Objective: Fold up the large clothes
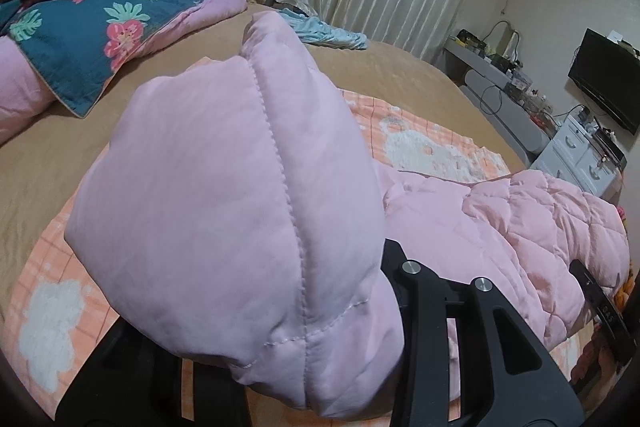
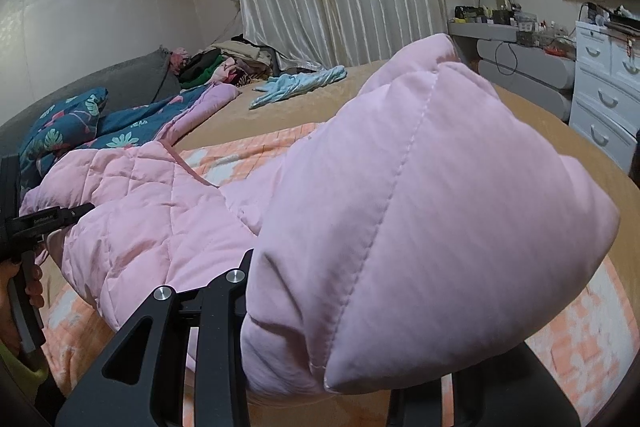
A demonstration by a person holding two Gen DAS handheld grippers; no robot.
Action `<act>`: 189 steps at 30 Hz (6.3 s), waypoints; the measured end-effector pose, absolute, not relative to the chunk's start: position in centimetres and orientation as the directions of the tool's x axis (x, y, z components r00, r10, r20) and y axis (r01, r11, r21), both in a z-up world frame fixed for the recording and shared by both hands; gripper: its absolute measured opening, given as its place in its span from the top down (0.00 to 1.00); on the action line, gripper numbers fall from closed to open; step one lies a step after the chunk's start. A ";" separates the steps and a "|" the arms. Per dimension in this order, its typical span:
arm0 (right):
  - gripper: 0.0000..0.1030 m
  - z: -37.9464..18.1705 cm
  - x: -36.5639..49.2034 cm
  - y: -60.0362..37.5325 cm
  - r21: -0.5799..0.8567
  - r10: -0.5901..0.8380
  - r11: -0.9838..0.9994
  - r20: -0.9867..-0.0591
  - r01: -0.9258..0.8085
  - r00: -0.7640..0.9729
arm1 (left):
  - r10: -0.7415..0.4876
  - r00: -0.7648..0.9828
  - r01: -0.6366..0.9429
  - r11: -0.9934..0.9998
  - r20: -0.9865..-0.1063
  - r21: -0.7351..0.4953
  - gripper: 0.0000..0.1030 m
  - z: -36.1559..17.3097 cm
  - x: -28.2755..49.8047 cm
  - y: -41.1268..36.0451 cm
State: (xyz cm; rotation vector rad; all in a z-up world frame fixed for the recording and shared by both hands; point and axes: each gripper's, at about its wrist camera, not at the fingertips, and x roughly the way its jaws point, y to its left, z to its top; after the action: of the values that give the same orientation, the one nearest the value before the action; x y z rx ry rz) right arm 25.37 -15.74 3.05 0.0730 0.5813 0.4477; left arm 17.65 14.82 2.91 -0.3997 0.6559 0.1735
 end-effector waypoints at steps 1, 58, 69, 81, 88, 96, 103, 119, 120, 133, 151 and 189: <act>0.70 3.1 25.1 -15.8 0.192 0.428 0.902 -0.516 -0.387 0.742 | 0.032 0.782 -0.280 0.911 -0.623 -0.304 0.72 2.9 17.4 14.8; 0.34 -5.0 24.9 -19.1 0.456 0.448 0.878 -0.671 -0.148 0.590 | 0.064 0.718 -0.336 0.904 -0.693 -0.265 0.58 -5.2 11.3 15.7; 0.07 -6.5 25.3 -19.9 0.478 0.426 0.877 -0.715 -0.057 0.554 | 0.042 0.707 -0.346 0.891 -0.706 -0.294 0.50 -5.6 10.9 15.7; 0.04 -4.6 22.1 -19.6 0.383 0.335 0.923 -0.752 -0.038 0.568 | 0.017 0.676 -0.343 0.892 -0.737 -0.295 0.14 -5.0 9.1 16.2; 0.04 -4.2 20.2 -20.7 0.359 0.312 0.933 -0.754 -0.034 0.578 | 0.012 0.666 -0.340 0.895 -0.746 -0.290 0.09 -4.4 8.0 16.3; 0.04 -3.2 18.3 -21.2 0.321 0.282 0.946 -0.751 -0.043 0.597 | 0.016 0.666 -0.350 0.890 -0.746 -0.294 0.09 -3.8 6.3 16.4; 0.04 -2.2 16.7 -22.0 0.286 0.250 0.957 -0.740 -0.045 0.624 | 0.042 0.685 -0.362 0.886 -0.727 -0.290 0.09 -2.4 4.7 16.8; 0.04 2.4 14.0 -19.8 0.223 0.257 0.964 -0.670 -0.142 0.696 | 0.065 0.754 -0.331 0.897 -0.654 -0.293 0.09 1.4 2.0 16.2; 0.04 3.0 13.7 -19.5 0.214 0.261 0.964 -0.661 -0.156 0.704 | 0.065 0.759 -0.326 0.899 -0.648 -0.293 0.09 1.7 1.9 15.9; 0.04 8.6 9.4 -16.1 0.166 0.346 0.937 -0.549 -0.307 0.761 | 0.020 0.809 -0.223 0.935 -0.587 -0.276 0.09 4.7 1.1 11.9; 0.04 9.2 5.5 -14.5 0.089 0.356 0.929 -0.485 -0.359 0.799 | -0.048 0.821 -0.110 0.965 -0.569 -0.240 0.09 4.1 0.5 6.1; 0.04 4.9 5.5 -12.0 0.073 0.375 0.909 -0.575 -0.411 0.727 | -0.074 0.785 -0.051 0.982 -0.615 -0.184 0.09 1.7 0.8 4.0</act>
State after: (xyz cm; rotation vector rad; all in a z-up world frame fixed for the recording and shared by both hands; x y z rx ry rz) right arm 5.51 -12.02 4.92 -0.0604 0.6210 0.4336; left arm 0.78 3.95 1.67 -0.1959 0.6685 -0.0126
